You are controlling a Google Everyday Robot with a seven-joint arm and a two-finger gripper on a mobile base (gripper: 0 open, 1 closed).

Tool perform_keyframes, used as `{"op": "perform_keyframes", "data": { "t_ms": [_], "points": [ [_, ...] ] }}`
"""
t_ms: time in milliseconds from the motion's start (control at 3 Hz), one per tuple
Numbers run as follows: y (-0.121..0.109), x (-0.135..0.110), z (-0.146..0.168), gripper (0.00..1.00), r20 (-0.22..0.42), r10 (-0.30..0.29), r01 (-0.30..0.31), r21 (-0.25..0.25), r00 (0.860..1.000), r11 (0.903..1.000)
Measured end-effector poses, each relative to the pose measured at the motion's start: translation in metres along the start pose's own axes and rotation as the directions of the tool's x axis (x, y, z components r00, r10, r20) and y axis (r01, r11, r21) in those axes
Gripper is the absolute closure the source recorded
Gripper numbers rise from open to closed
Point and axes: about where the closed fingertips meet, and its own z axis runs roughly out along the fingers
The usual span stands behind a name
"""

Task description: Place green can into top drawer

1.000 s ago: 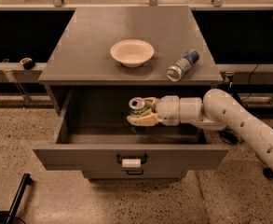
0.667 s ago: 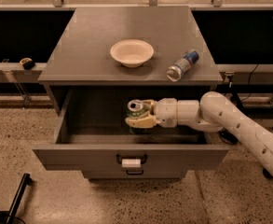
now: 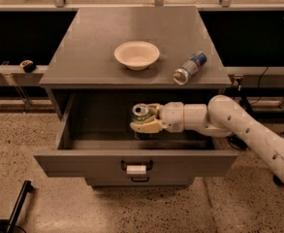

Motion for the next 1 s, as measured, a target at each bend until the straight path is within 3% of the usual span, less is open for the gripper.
{"op": "perform_keyframes", "data": {
  "t_ms": [667,1000],
  "points": [
    [0.0000,0.0000,0.0001,0.11,0.000,0.000,0.000,0.000,1.000,1.0000],
    [0.0001,-0.0001,0.0001,0.00,0.000,0.000,0.000,0.000,1.000,1.0000]
  ]
}}
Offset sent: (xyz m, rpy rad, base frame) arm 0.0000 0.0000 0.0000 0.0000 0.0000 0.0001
